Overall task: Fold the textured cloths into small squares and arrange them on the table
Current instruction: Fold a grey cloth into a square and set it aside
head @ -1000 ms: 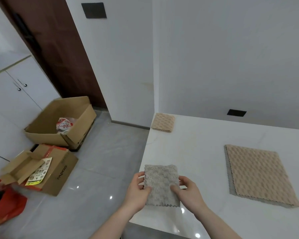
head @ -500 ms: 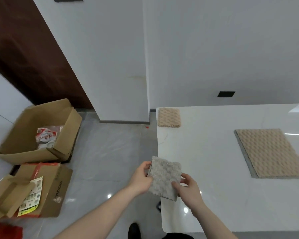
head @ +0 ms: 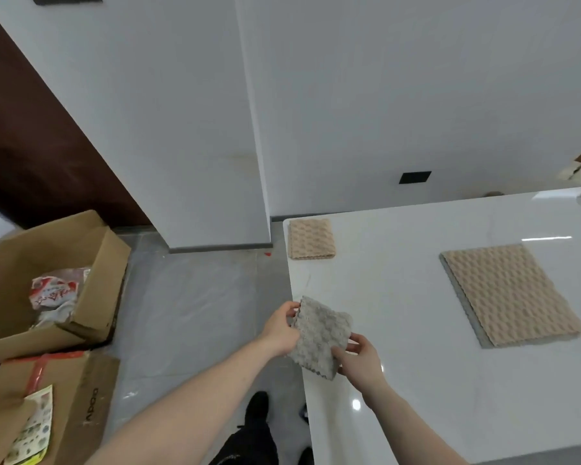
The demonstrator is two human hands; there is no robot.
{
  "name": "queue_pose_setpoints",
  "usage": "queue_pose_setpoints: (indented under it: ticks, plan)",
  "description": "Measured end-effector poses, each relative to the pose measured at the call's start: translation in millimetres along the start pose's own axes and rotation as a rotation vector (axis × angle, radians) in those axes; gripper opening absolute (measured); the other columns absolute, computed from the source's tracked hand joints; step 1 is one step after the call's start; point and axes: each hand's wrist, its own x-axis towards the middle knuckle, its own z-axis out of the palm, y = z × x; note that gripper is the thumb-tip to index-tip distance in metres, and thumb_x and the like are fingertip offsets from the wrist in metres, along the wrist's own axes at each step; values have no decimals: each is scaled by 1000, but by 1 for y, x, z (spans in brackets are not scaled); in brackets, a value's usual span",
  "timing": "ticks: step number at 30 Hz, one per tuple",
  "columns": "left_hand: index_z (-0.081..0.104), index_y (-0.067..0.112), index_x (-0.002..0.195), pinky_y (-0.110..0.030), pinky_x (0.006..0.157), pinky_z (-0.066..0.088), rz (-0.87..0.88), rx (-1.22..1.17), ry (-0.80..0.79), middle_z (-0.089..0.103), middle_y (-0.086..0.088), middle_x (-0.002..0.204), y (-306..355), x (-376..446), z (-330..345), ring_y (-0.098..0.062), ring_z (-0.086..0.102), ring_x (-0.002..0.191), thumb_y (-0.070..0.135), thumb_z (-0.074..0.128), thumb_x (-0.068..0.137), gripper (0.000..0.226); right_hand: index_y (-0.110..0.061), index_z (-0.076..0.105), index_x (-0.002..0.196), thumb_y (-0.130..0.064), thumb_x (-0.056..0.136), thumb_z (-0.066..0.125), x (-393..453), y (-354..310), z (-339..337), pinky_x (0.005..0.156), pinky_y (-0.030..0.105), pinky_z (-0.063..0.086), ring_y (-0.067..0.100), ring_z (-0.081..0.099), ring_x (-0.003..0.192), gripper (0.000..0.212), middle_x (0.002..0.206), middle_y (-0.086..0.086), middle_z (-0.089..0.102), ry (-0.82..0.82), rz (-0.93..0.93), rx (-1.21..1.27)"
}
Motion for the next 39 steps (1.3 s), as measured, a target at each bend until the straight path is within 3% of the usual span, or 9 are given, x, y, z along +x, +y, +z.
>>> queue_pose_setpoints:
  ticks: [4, 11, 15, 18, 20, 23, 25, 35, 39]
  plan:
    - [51, 26, 137, -28, 93, 50, -31, 32, -58, 54, 1, 136, 9, 50, -13, -19, 57, 106, 17, 72, 91, 52, -18, 59, 124, -17, 86, 73, 33, -17, 15, 85, 47, 63, 22, 73, 94, 40, 108, 4, 70, 41, 46, 32]
    - [45, 24, 146, -16, 83, 45, -29, 116, -226, 51, 5, 137, 19, 128, -27, -14, 53, 114, 24, 70, 95, 56, -16, 58, 125, -12, 84, 72, 84, -34, 38, 82, 42, 64, 21, 74, 87, 44, 105, 0, 72, 111, 170, 40]
    - [44, 25, 148, -19, 100, 42, -24, 150, -295, 54, 9, 141, 14, 147, -33, -9, 53, 123, 24, 76, 88, 68, -20, 57, 130, -18, 83, 73, 100, -41, 47, 81, 38, 62, 17, 71, 94, 49, 110, -7, 70, 130, 200, -12]
    - [42, 31, 151, -26, 110, 42, -13, 206, -288, 52, 13, 143, 4, 149, -34, -8, 53, 127, 47, 76, 80, 80, -22, 49, 141, -22, 87, 69, 99, -40, 45, 73, 29, 55, 18, 68, 101, 57, 125, -9, 62, 133, 182, -114]
    - [43, 33, 151, -26, 112, 39, 2, 268, -256, 48, 13, 146, -3, 145, -32, -10, 49, 134, 45, 71, 83, 74, -22, 43, 147, -24, 89, 68, 96, -37, 39, 78, 30, 55, 19, 67, 104, 63, 131, -8, 56, 130, 178, -170]
    - [41, 26, 152, -19, 109, 23, 95, 354, -192, 39, 10, 152, 0, 122, -29, -18, 34, 143, 11, 55, 92, 64, -22, 43, 148, -23, 90, 67, 86, -36, 26, 84, 35, 57, 19, 70, 98, 63, 136, -6, 54, 127, 167, -204]
    - [42, 22, 151, -16, 108, 17, 162, 424, -181, 34, 8, 156, -2, 105, -28, -19, 27, 144, 2, 49, 91, 64, -23, 45, 146, -21, 91, 65, 76, -36, 17, 84, 33, 56, 14, 71, 94, 59, 138, -6, 54, 129, 145, -207]
    - [54, 27, 137, -16, 109, 20, 273, 451, -107, 37, 17, 145, 4, 13, 11, -10, 30, 141, 9, 55, 92, 49, -29, 55, 134, -21, 91, 66, 9, -23, -47, 59, 11, 49, -7, 68, 84, 45, 131, -17, 57, 70, -89, -174]
    - [57, 29, 134, -22, 115, 22, 268, 342, 13, 38, 11, 151, 19, -38, 68, -13, 30, 143, 11, 59, 92, 46, -36, 57, 129, -24, 90, 67, -28, -1, -100, 71, 18, 52, -4, 63, 104, 43, 128, -25, 57, -1, -197, -207]
